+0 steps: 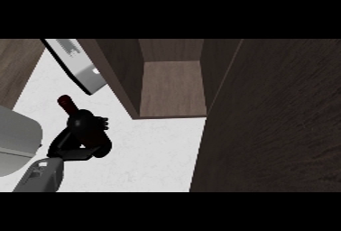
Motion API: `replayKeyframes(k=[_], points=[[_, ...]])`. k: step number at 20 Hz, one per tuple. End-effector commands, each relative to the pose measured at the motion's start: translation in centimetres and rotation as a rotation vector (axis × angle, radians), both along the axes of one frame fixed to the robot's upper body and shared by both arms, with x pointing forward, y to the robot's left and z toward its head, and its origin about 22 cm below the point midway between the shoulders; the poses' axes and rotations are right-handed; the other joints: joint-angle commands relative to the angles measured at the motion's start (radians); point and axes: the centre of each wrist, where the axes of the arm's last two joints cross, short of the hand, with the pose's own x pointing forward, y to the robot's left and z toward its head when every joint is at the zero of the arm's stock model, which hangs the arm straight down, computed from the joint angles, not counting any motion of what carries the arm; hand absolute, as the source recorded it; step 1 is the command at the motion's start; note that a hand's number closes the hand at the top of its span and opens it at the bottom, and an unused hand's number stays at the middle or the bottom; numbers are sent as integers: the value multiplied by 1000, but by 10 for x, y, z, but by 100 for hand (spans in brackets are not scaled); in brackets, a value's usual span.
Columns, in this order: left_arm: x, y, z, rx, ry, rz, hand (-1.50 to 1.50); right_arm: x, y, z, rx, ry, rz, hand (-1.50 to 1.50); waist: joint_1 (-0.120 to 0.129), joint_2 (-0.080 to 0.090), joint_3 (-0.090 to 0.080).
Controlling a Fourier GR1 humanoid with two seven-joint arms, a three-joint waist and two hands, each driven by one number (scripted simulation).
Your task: Pick up the wine, place it into the cabinet and close the cabinet
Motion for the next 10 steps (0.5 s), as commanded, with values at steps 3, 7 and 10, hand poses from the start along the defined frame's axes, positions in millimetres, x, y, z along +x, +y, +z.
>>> replayKeyframes(k=[3, 7, 10], points=[[-4, 5, 0, -82, -88, -53, 150, -30, -14, 16, 21, -86, -21, -150, 10, 0, 1], [-19, 4, -10, -60, -131, -41, 150, -40, -14, 11, 37, -66, -17, -150, -3, -4, 0], [-21, -8, -14, -54, -192, 79, 150, -32, -14, 12, 23, -57, -17, -150, 15, -3, 1]])
